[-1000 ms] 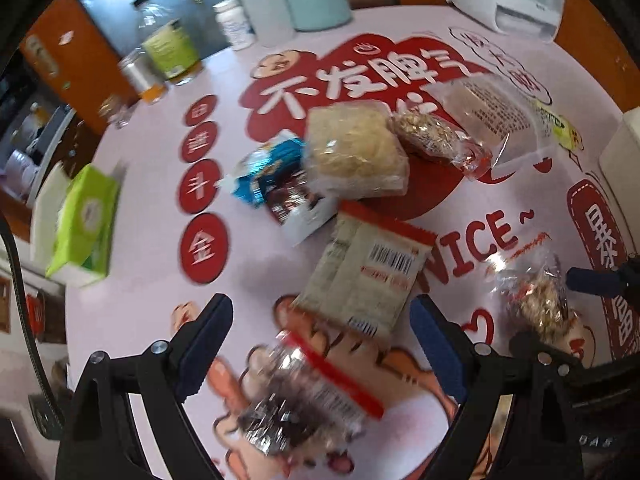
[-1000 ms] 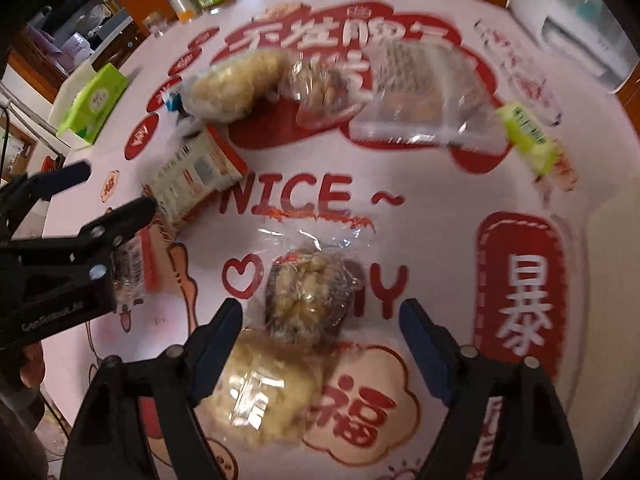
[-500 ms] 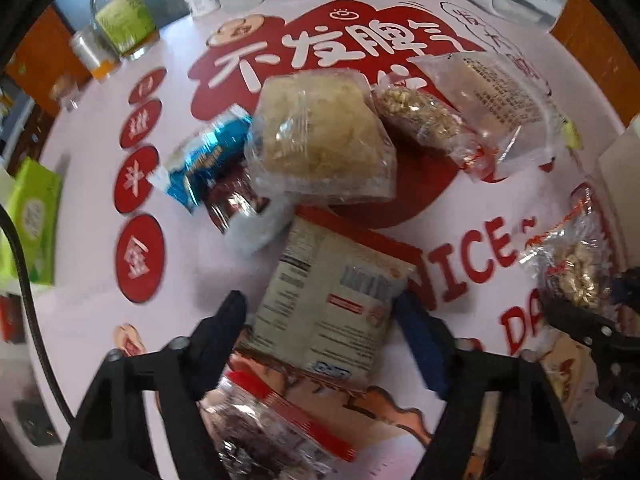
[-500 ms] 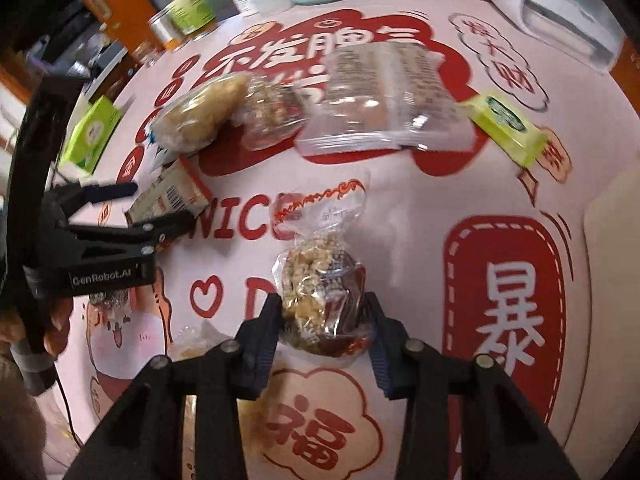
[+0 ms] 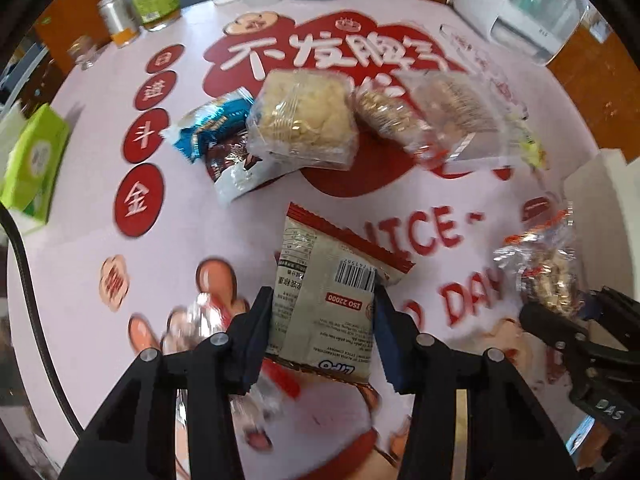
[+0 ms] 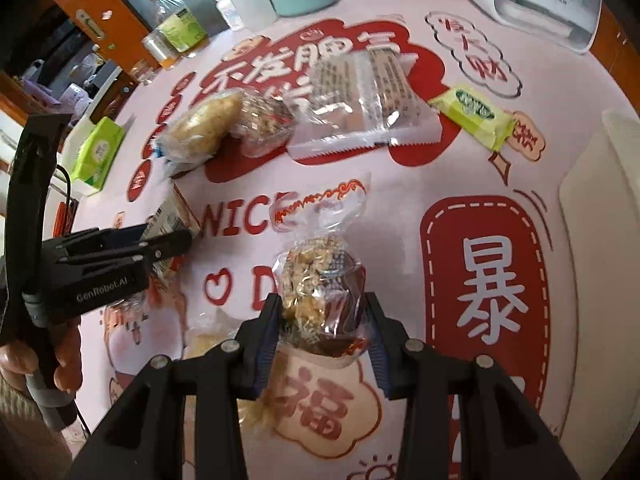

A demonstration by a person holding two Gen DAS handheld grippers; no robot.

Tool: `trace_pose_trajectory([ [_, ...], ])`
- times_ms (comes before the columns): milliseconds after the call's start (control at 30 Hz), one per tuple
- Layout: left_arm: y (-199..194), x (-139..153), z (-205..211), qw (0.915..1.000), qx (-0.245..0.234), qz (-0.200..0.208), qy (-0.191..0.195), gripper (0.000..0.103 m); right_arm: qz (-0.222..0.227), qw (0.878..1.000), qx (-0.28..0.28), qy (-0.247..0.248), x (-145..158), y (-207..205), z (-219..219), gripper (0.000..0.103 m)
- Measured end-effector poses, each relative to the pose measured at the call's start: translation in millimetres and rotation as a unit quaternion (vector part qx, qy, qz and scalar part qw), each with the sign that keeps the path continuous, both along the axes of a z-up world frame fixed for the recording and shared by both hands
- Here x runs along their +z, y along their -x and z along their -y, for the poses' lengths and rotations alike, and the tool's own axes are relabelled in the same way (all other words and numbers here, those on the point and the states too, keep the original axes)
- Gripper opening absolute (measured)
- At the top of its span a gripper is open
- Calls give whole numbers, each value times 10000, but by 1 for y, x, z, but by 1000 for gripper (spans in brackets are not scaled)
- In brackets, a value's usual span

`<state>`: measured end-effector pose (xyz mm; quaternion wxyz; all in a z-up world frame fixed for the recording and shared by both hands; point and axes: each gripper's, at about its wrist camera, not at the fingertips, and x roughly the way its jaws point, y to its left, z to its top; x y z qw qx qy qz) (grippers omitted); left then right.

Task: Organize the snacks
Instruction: 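Grasp the cream snack packet with the left tool while the right tool grasps the nut bag, then carry the cream packet and nut bag toward the white tray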

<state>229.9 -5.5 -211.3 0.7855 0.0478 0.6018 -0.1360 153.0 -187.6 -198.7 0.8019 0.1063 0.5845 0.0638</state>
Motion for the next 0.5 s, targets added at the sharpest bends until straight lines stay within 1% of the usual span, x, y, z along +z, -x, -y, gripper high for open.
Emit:
trace_pose_trajectory([
  [133, 34, 37, 3, 9996, -3, 249, 165, 46, 186, 9998, 64, 91, 22, 16, -4, 41],
  [200, 53, 55, 8, 9990, -73, 391, 178, 46, 259, 9996, 71, 114, 34, 27, -5, 41],
  [300, 87, 80, 14, 9973, -203, 603, 359, 46, 382, 9990, 91, 200, 53, 45, -7, 41],
  [400, 113, 99, 13, 9953, -331, 702, 581, 46, 490, 9984, 65, 285, 72, 66, -9, 41],
  [500, 137, 113, 17, 9928, -573, 835, 638, 46, 606, 9973, -18, 405, 89, 87, -9, 41],
])
